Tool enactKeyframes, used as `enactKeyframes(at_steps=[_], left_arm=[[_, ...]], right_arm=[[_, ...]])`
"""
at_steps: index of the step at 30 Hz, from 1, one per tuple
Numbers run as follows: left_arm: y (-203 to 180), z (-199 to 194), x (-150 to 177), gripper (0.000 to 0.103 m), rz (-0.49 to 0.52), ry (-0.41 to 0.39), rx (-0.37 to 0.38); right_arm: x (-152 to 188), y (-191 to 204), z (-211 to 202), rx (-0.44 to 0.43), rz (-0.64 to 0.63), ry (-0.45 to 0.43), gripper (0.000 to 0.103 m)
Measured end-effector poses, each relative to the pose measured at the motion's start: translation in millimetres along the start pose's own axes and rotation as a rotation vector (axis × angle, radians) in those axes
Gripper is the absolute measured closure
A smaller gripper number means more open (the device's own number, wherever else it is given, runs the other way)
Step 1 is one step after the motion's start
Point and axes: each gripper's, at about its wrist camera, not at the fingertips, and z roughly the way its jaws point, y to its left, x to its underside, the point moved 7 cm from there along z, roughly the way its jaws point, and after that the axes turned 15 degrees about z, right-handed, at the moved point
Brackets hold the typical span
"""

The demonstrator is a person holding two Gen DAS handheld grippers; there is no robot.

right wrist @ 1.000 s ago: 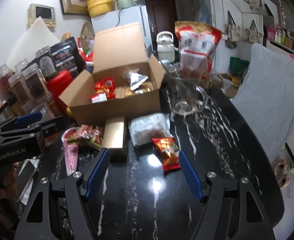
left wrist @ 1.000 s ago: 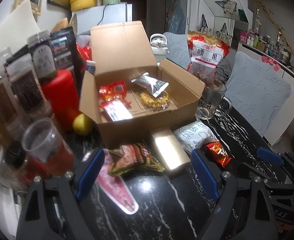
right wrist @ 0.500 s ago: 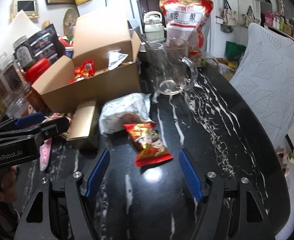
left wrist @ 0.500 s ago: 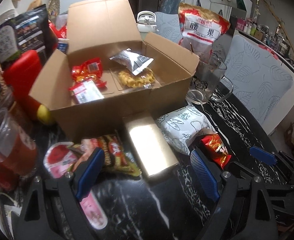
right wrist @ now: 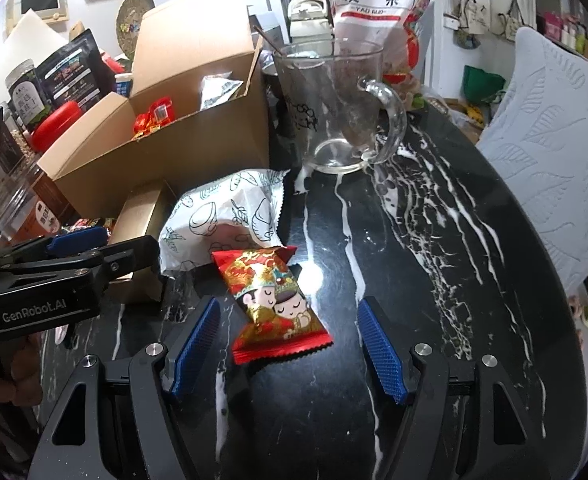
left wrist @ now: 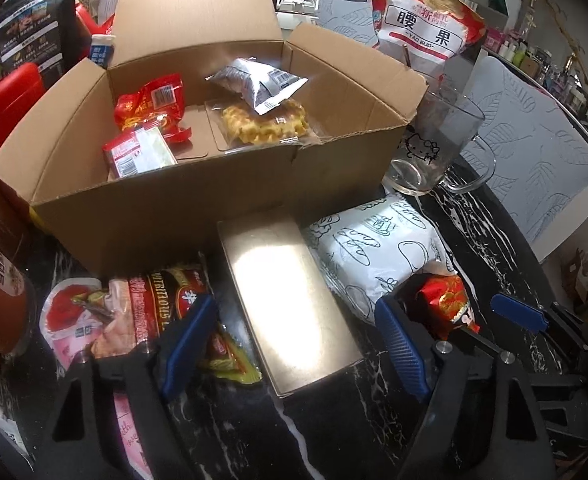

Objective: Organize snacks
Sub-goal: 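Grasp the gold packet with the left tool while the right tool grasps the red cartoon packet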

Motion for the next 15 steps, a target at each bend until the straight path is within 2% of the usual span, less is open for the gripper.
enactKeyframes(at_steps=[5, 7, 9, 11, 13, 15], left_arm=[[-3.9, 8.9, 3.6, 0.03, 0.013, 0.034, 0.027], [-4.6, 12.9, 6.1, 0.038, 0.01, 0.048, 0.038], [-3.9, 16.3, 8.5, 0.044, 0.012, 0.061, 0.026], [-3.6, 16.0, 10.4, 0.047, 0.016, 0.064, 0.019], [-4.1, 14.3, 11.6, 0.055, 0.021, 0.066, 0.014], [-4.0, 12.2, 14.0, 0.056, 0.024, 0.071, 0.007]], right_arm=[[-0.4, 0.5, 7.5, -0.008, -0.008, 0.017, 0.031], [-0.9, 0.6, 8.9, -0.01, -0.007, 0.018, 0.032], [-0.5, 0.5, 10.2, -0.012, -0.006, 0.02, 0.037], [0.7, 0.2, 11.5, -0.016, -0.007, 0.03, 0.049], [1.8, 1.4, 11.5, -0.031, -0.007, 0.036, 0.06], [3.2, 1.7, 10.6, -0.032, -0.008, 0.033, 0.062]])
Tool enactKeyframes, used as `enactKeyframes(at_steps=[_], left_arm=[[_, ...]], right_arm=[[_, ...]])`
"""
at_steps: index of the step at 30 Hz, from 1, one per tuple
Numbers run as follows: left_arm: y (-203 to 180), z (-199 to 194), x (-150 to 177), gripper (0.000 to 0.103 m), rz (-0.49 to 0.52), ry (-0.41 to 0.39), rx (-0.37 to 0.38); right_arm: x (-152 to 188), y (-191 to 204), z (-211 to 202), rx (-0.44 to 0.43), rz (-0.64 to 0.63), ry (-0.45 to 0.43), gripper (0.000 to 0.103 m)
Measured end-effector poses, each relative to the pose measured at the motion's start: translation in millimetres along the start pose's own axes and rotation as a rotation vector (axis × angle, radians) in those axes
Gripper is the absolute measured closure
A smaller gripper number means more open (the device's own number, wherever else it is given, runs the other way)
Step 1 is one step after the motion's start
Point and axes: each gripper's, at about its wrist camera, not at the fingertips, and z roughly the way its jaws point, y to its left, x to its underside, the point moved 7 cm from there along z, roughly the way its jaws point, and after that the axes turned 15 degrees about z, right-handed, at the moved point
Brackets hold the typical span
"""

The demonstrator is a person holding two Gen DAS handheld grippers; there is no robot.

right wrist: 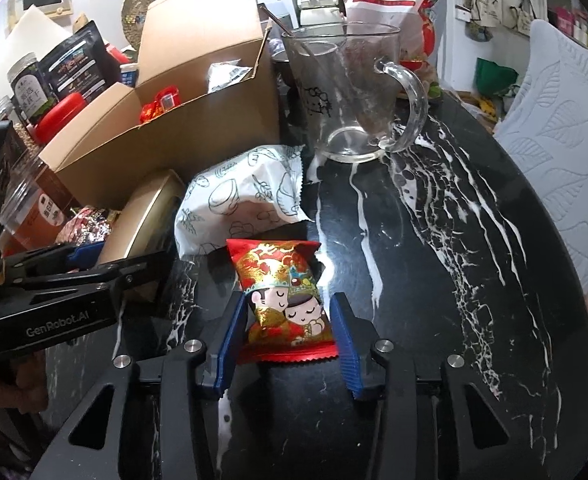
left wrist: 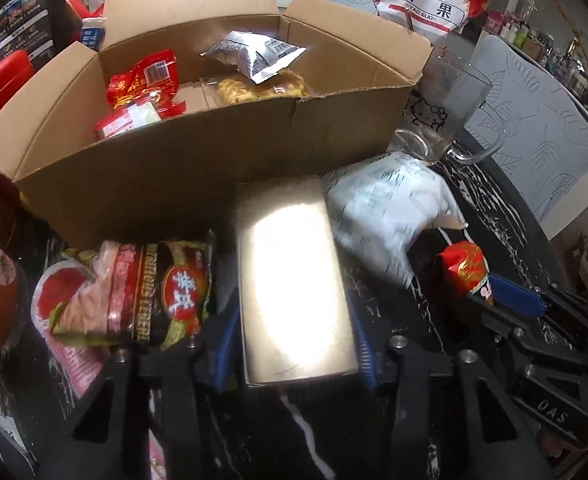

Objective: Organize snacks
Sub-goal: 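Grasp the gold packet with the left tool while the right tool grasps the red cartoon packet, then carry the gold packet with the left tool while the right tool carries the red packet to the box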

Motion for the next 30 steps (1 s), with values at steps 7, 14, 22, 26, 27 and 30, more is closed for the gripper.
enactKeyframes(at_steps=[7, 14, 22, 26, 27, 30], left_arm=[[-12.6, -13.3, 17.6, 0.057, 0.027, 0.01, 0.022], [-31.6, -31.5, 42.3, 0.057, 0.074, 0.025, 0.055], [-43.2, -42.2, 58.7, 0.057, 0.11, 0.038, 0.081], [-40.6, -37.1, 60.3, 0.057, 0.101, 0.037, 0.091], [-40.7, -35.3, 59.0, 0.057, 0.112, 0.035, 0.082], [-42.7, -30.2, 55.8, 0.057, 0.16, 0.034, 0.037]], right_arm=[[9.3, -0.8, -8.0, 0.003, 0.0, -0.003, 0.067], [28.9, -6.5, -22.7, 0.008, 0.012, 0.004, 0.067], [54.4, -7.7, -39.7, 0.022, 0.027, 0.017, 0.067], [62.2, -6.8, -43.3, 0.031, 0.026, 0.016, 0.067], [62.7, -6.6, -43.5, 0.034, 0.028, 0.014, 0.067], [61.6, -6.7, -41.1, 0.037, 0.036, 0.022, 0.063]])
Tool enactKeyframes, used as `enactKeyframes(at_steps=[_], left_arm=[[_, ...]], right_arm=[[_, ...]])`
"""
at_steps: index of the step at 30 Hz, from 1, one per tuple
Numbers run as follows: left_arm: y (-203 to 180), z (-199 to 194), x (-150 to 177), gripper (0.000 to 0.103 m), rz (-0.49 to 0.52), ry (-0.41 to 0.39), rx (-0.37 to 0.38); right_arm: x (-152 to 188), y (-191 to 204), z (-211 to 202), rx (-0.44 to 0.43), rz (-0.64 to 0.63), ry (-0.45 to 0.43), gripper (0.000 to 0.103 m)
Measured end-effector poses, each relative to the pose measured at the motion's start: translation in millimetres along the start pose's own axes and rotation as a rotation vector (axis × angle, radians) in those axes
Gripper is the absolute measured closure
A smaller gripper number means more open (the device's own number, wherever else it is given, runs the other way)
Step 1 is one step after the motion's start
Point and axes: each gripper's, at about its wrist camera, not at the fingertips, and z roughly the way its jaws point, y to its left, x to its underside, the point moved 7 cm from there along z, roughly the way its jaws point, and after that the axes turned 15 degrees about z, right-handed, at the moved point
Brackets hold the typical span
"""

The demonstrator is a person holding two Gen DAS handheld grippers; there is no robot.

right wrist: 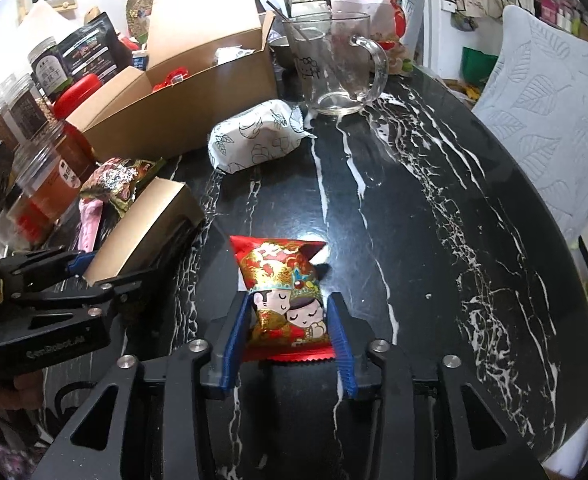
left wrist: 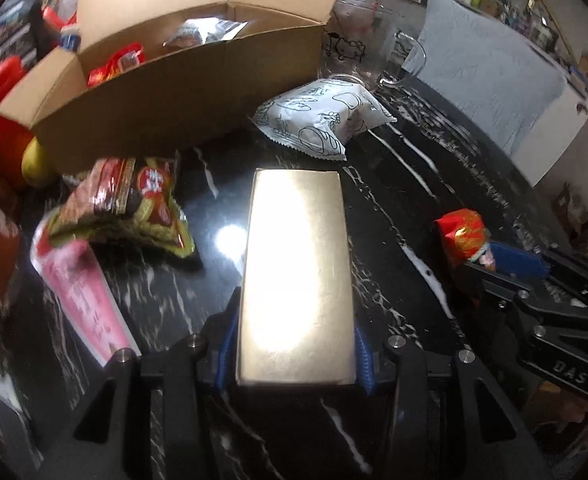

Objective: Organize snacks
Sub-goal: 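Carry the gold packet with the left tool while the right tool carries the red packet to the box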

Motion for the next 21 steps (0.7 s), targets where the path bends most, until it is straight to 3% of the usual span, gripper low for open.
enactKeyframes(at_steps=[5, 12, 14, 21], left_arm=[[2.2, 5.7, -8.9, 0.055, 0.009, -0.01, -0.023], [6.5, 7.6, -13.2, 0.055, -0.001, -0.038, -0.028], [7.0, 6.6, -12.6, 0.059, 0.0, -0.046, -0.034], [2.4, -1.0, -6.8, 0.06, -0.004, -0.058, 0.003]], right_arm=[[-2.9, 3.6, 6.1, 0.01, -0.009, 0.006, 0.051], [-3.6, 9.1, 9.3, 0.03, -0.027, -0.011, 0.051], [-3.4, 9.4, 9.3, 0.051, -0.043, -0.021, 0.068], [-0.9, 12.2, 6.3, 0.024, -0.048, -0.018, 0.071]])
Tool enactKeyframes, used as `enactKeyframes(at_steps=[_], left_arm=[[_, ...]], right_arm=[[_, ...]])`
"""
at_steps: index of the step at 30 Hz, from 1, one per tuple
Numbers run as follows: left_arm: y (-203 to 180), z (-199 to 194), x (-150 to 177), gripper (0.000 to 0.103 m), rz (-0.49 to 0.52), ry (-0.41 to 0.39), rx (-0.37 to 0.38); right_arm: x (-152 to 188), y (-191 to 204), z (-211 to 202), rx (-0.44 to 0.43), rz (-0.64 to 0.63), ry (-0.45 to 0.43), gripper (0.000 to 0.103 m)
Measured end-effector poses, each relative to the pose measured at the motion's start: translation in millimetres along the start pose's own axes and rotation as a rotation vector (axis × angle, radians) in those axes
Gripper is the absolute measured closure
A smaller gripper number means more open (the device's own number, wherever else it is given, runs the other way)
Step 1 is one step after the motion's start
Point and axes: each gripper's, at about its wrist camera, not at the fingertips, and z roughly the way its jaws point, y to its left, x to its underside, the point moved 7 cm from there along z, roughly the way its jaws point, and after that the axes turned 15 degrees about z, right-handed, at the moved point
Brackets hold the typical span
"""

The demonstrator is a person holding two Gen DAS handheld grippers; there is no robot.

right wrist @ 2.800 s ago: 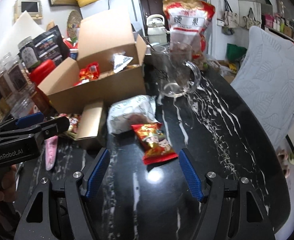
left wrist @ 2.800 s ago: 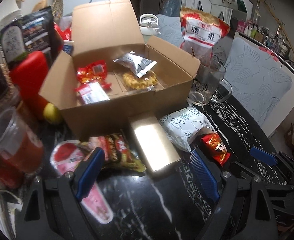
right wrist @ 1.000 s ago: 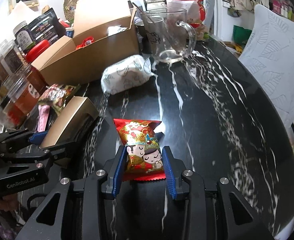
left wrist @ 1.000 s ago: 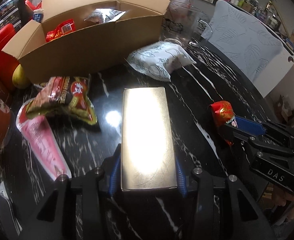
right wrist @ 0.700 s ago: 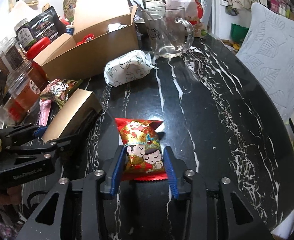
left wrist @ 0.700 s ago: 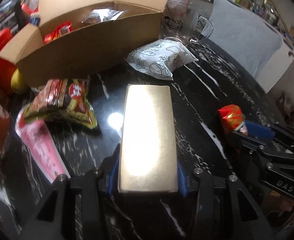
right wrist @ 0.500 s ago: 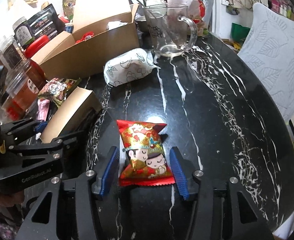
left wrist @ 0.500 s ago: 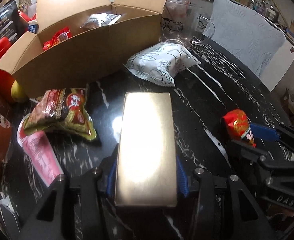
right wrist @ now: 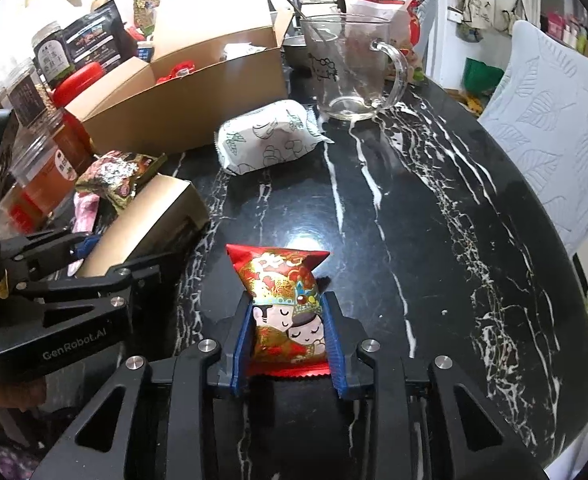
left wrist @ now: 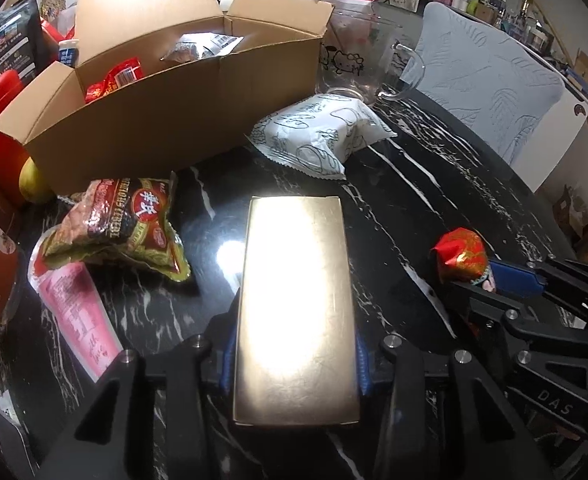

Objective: Organize snacks
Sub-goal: 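Carry the gold packet with the left tool while the right tool carries the red packet to the box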

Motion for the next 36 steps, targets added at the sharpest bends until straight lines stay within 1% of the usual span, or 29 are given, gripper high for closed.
enactKeyframes(at_steps=[8, 10, 20, 28, 36], left_arm=[[-3.1, -22.8, 1.9, 0.06, 0.002, -0.032, -0.003], [-2.3, -30.4, 1.8, 0.06, 0.001, -0.043, -0.008], [15.6, -64.6, -5.0, 0.06, -0.024, -0.116, -0.033], [34.9, -94.0, -24.5, 0.06, -0.036, -0.193, -0.062], [59.0, -122.6, -49.7, 0.06, -0.05, -0.279, -0.108]], right_arm=[[3.0, 9.6, -10.3, 0.0, -0.02, -0.02, 0.071], [4.1, 13.0, -14.3, -0.011, -0.024, -0.024, 0.071], [-1.8, 35.5, -38.8, -0.055, -0.056, -0.073, 0.071], [-21.9, 60.9, -60.7, -0.099, -0.092, -0.131, 0.071], [-55.4, 84.3, -78.7, -0.134, -0.133, -0.21, 0.071]])
